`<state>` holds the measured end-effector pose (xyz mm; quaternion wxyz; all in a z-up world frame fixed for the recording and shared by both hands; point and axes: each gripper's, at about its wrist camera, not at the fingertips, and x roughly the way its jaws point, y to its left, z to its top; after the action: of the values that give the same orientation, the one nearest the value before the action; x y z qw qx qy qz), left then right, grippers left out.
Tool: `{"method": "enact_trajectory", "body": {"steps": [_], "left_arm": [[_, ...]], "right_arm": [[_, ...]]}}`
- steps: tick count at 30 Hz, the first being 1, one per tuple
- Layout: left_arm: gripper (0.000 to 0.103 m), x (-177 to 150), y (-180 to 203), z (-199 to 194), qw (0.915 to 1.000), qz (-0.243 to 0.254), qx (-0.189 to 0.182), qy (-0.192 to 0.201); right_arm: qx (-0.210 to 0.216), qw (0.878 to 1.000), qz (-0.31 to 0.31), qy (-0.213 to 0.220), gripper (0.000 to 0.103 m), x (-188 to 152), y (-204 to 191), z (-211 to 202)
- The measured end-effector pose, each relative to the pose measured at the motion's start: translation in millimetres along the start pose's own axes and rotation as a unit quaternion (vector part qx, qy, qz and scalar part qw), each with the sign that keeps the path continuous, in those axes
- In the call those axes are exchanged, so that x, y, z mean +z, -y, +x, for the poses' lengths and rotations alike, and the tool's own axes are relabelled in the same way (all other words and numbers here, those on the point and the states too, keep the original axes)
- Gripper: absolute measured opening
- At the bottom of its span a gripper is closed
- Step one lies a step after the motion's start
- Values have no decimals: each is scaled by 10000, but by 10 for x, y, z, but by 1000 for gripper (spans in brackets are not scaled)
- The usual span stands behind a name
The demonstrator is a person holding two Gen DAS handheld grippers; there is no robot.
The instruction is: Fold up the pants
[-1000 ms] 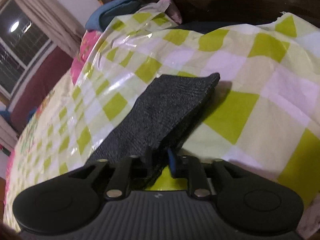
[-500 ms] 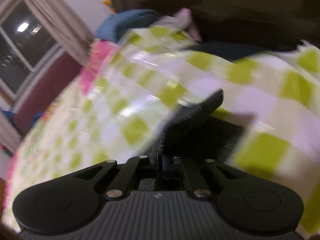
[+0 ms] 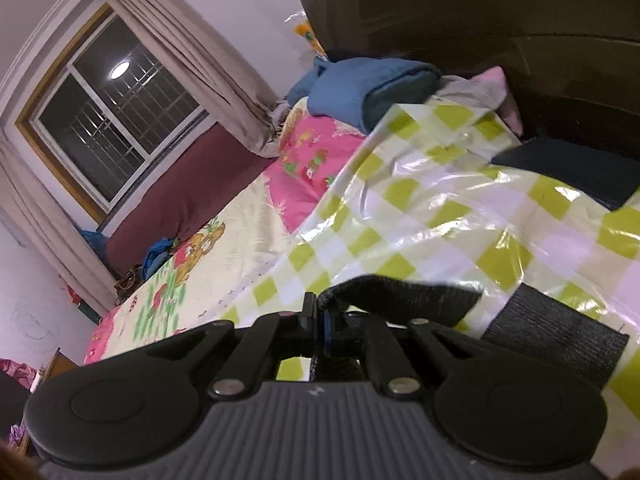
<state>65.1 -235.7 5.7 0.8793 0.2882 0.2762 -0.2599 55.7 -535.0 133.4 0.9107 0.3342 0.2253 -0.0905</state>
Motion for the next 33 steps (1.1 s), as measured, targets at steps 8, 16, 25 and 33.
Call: {"method": "enact_trajectory", "body": {"steps": [8,16,25,33], "left_arm": [[22,255,-974,-244,9938,-583,882,348],[22,95,-632,-547,9908,-31,1028,878],[20,-467,504,-29,9882,1497,-288,-120],[21,-317,417,97,9901,1277,-480,-327]], "right_arm": [[556,9983,-150,77,4,263,-507,186],[824,9945,-46,648,4,-27,-109,-472],[-1287,9874,724,-573,7,-963,1526,50],[-900,9916,901,-215,9,-769,1613,37]]}}
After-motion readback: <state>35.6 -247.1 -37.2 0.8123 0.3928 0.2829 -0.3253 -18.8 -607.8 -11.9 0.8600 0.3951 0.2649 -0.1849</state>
